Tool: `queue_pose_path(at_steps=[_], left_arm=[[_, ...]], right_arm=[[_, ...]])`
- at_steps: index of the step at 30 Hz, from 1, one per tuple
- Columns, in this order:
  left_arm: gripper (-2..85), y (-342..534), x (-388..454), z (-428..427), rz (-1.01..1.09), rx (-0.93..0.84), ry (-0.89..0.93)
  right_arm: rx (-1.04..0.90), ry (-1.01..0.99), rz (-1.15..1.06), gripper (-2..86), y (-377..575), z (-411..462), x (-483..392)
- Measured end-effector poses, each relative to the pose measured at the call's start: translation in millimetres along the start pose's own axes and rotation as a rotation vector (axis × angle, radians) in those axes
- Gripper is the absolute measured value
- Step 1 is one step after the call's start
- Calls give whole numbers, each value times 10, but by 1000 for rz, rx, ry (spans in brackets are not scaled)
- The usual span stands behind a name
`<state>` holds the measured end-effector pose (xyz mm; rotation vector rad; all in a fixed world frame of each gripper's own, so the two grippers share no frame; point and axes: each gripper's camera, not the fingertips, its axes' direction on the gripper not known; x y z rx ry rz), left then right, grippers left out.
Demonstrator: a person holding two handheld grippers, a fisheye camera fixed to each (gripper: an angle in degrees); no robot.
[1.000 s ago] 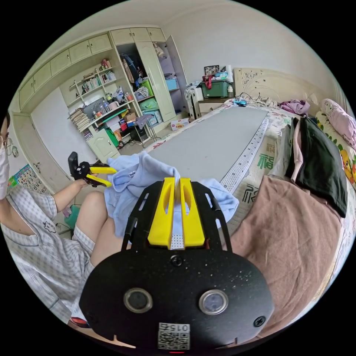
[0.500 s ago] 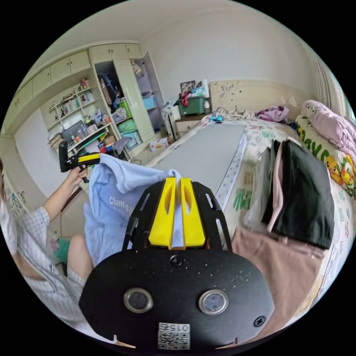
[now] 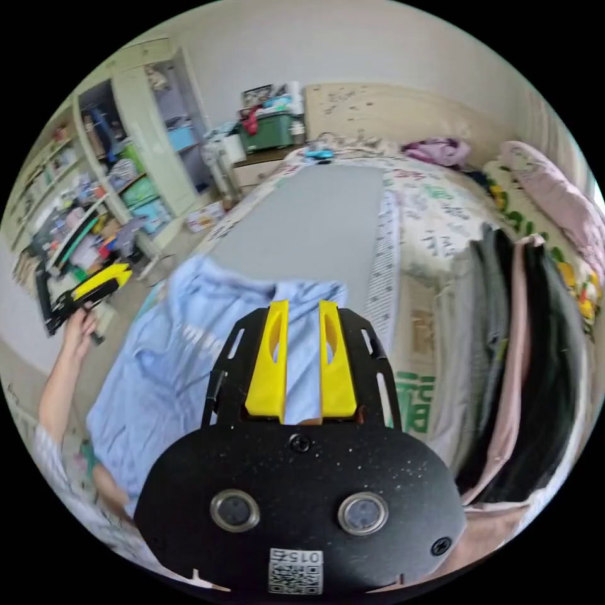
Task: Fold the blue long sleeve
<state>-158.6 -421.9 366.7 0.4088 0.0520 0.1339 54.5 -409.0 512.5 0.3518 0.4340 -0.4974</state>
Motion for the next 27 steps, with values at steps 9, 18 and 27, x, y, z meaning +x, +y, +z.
queue_pose_path(at_steps=[9, 18, 27], left_arm=[[100, 1594, 860, -1463, 203, 116, 572], [134, 1883, 1563, -1407, 377, 24, 675], [151, 1970, 1406, -1485, 267, 150, 508]], right_arm=[[-70, -410, -205, 105, 2321, -635, -945], [-202, -354, -14, 29, 2403, -482, -1284], [48, -554, -56, 19, 1873, -926, -2068]])
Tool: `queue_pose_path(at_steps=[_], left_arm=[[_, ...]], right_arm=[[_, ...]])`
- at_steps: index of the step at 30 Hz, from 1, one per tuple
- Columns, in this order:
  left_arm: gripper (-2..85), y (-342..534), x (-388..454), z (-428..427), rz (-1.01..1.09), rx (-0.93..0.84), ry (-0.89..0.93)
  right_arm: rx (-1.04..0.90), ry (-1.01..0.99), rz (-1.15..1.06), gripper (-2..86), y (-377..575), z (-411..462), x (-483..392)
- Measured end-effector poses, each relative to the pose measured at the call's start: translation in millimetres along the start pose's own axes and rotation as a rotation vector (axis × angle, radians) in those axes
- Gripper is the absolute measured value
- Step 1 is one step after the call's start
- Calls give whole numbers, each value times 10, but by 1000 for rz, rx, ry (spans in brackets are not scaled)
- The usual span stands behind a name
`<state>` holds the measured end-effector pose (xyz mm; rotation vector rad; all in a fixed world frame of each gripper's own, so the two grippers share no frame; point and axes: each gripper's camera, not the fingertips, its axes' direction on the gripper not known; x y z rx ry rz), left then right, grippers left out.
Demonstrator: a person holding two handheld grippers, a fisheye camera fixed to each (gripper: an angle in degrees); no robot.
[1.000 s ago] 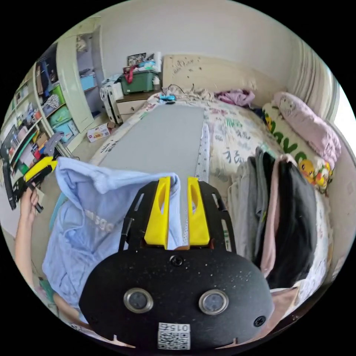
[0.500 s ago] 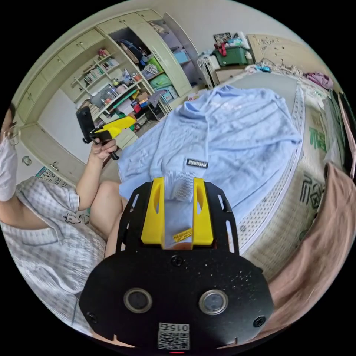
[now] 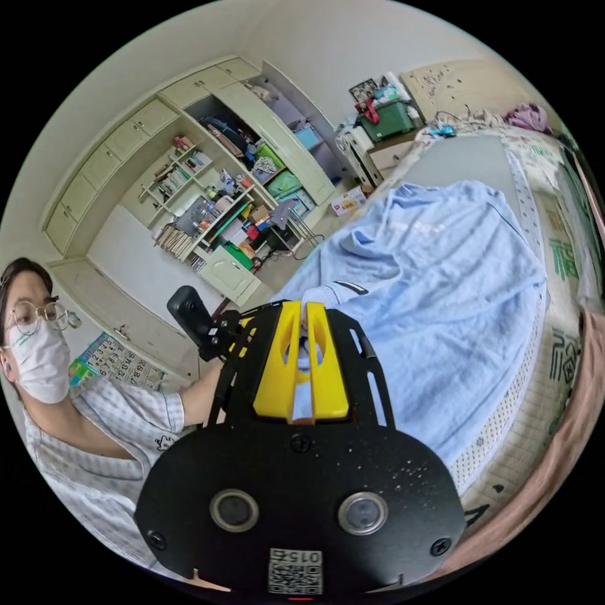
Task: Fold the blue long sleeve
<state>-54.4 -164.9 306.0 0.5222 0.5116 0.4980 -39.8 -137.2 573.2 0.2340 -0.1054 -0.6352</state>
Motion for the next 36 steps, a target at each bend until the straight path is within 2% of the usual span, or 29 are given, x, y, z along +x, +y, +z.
queue_pose_path(at_steps=[3, 6, 8, 10, 12, 14, 16, 21, 25, 27, 29, 31, 32, 33, 34, 36], left_arm=[[72, 106, -198, -288, -88, 113, -149], [46, 243, -643, -686, -255, 196, -165], [41, 430, -965, -949, -392, 262, -182], [37, 747, -1406, -1191, -584, 315, -121], [34, 950, -1624, -1298, -691, 341, -70], [32, 1023, -1691, -1385, -706, 354, -60], [30, 981, -1658, -1461, -652, 320, -90], [29, 972, -1699, -1517, -616, 292, -89], [28, 1145, -1832, -1691, -718, 361, -129], [28, 1222, -1852, -1786, -754, 399, -162], [28, 1279, -1875, -1855, -779, 417, -177], [28, 1307, -1904, -1887, -791, 413, -170], [27, 1306, -1907, -1890, -791, 414, -167], [27, 1294, -1905, -1890, -784, 415, -164], [27, 1267, -1897, -1884, -772, 410, -168], [27, 1223, -1889, -1863, -763, 399, -175]], right_arm=[[33, -35, -78, 35, -122, 164, -365], [30, 37, -219, 56, -61, 345, -814], [-67, 61, -300, 68, 48, 646, -1046], [-343, 98, -369, 130, 202, 1296, -1247], [-510, 209, -383, 170, 314, 1760, -1332], [-587, 333, -456, 171, 428, 2064, -1460], [-587, 557, -580, 136, 540, 2247, -1666], [-589, 556, -559, 60, 408, 2147, -1741], [-531, 404, -425, 52, 43, 1486, -1549], [-466, 429, -343, 49, -238, 938, -1350], [-357, 567, -240, 46, -591, 168, -1048], [-143, 941, -11, 48, -1073, -1191, -480], [-77, 1037, 69, 50, -1150, -1556, -342], [46, 1179, 258, 66, -1191, -2254, -100], [134, 1264, 479, 81, -1086, -2847, 81], [240, 1197, 623, 91, -751, -3371, 166]])
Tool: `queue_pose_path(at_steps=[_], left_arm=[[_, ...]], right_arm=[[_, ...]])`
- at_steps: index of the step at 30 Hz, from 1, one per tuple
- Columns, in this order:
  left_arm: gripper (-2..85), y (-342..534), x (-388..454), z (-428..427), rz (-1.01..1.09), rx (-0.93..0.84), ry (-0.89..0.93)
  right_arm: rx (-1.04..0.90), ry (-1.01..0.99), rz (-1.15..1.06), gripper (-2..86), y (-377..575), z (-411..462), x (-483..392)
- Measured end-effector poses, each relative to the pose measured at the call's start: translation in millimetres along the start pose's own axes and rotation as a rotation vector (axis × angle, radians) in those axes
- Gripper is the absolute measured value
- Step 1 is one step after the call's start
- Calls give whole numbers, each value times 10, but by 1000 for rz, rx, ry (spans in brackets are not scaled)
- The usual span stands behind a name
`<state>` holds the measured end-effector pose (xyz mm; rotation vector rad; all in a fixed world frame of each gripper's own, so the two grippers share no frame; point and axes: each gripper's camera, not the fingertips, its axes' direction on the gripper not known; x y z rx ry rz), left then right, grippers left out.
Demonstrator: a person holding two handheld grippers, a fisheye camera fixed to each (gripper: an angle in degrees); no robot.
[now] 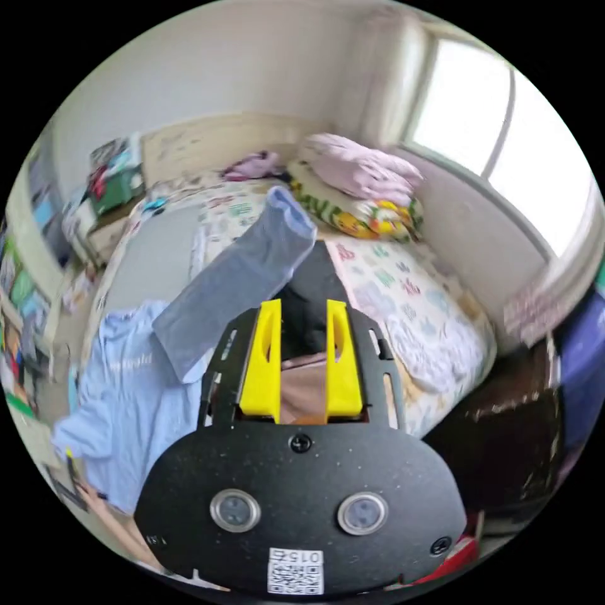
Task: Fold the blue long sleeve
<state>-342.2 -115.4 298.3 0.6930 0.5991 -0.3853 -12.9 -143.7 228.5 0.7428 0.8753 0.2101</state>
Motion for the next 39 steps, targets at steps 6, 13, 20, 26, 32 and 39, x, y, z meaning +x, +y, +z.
queue_pose_path(at_steps=[6, 13, 20, 26, 32, 39], left_arm=[[29, -81, 131, 171, 28, -32, 15], [40, -756, 70, -311, 39, 149, 2], [132, -1210, -756, -1207, -176, 136, -233], [145, 64, -573, -827, 2, -350, -284], [123, 490, -464, -638, -7, -403, -324], [18, 502, -176, -683, 36, -468, -265]], right_arm=[[-188, -586, -264, 74, 1300, 494, 159], [-390, -919, -458, 92, 2831, 421, 64], [-390, -897, -461, 125, 3502, 273, 220], [-431, -959, -357, 130, 3779, 347, 355], [-496, -957, -367, 76, 3711, 395, 336], [-388, -896, -272, 8, 3499, 142, 1005]])
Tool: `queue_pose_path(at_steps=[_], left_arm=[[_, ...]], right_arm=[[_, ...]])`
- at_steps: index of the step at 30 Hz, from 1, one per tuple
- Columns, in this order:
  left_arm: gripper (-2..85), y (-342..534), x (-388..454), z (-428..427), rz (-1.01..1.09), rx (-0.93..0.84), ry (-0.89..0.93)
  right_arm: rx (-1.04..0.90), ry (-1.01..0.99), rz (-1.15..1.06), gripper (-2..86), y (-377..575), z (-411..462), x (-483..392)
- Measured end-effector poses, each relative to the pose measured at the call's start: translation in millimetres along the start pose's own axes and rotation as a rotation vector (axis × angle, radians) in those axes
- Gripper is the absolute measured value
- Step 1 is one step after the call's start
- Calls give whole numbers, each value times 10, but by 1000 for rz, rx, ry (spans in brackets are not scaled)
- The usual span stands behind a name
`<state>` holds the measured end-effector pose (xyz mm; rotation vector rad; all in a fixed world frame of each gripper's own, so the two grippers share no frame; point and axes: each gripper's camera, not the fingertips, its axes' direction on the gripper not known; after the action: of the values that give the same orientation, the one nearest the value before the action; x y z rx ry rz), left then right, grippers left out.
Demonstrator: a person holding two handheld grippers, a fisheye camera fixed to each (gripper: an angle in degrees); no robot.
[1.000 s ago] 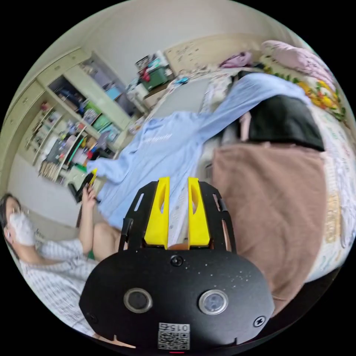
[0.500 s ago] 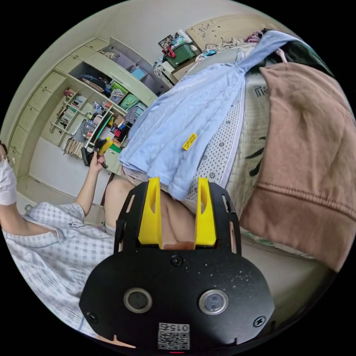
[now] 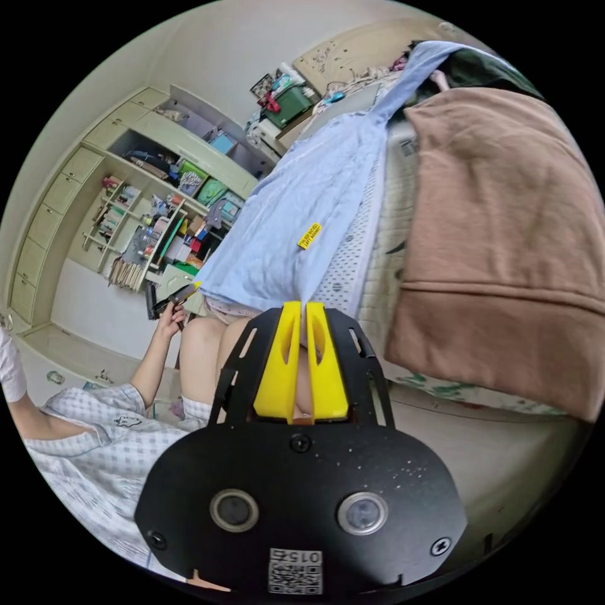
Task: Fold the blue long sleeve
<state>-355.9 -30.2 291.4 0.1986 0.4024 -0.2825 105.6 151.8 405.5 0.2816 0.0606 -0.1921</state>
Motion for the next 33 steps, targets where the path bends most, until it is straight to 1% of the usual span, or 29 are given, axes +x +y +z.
queue_pose_path(at_steps=[4, 7, 11, 14, 16, 17, 18, 20, 21, 23, 25, 29, 31, 33], left_arm=[[12, 273, 269, -152, 78, 24, 59], [13, 488, 391, 3, 106, -12, -27], [18, 624, 415, 127, 85, -11, -26], [33, 673, 433, 98, 71, 11, -1], [76, 708, 388, 107, 35, 27, 27], [82, 717, 370, 133, 25, 24, 42], [87, 733, 339, 218, 10, 1, 74], [73, 780, 321, 350, -6, -14, 76], [52, 830, 328, 365, -15, 8, 41], [28, 889, 362, 371, -12, 16, 47], [18, 973, 502, 303, 15, 41, 2], [11, 1052, 734, 271, 76, 48, -74], [8, 1094, 835, 416, 99, 18, -144], [7, 1154, 918, 605, 131, -9, -202]], right_arm=[[37, 28, 60, 5, 158, -442, 276], [-10, 52, 76, 6, 177, -358, 358], [-25, 59, 88, 11, 128, -306, 385], [15, 26, 70, 25, 111, -445, 381], [61, -12, 70, 60, 106, -547, 414], [68, -30, 68, 70, 99, -552, 428], [68, -74, 68, 91, 77, -527, 460], [41, -128, 62, 98, 22, -425, 488], [26, -119, 63, 86, -10, -355, 479], [13, -76, 53, 47, -47, -300, 424], [18, 20, 30, 18, -62, -345, 317], [19, 130, -2, 8, -56, -405, 229], [0, 223, -39, 5, -73, -299, 218], [13, 239, -30, 4, -92, -248, 236]])
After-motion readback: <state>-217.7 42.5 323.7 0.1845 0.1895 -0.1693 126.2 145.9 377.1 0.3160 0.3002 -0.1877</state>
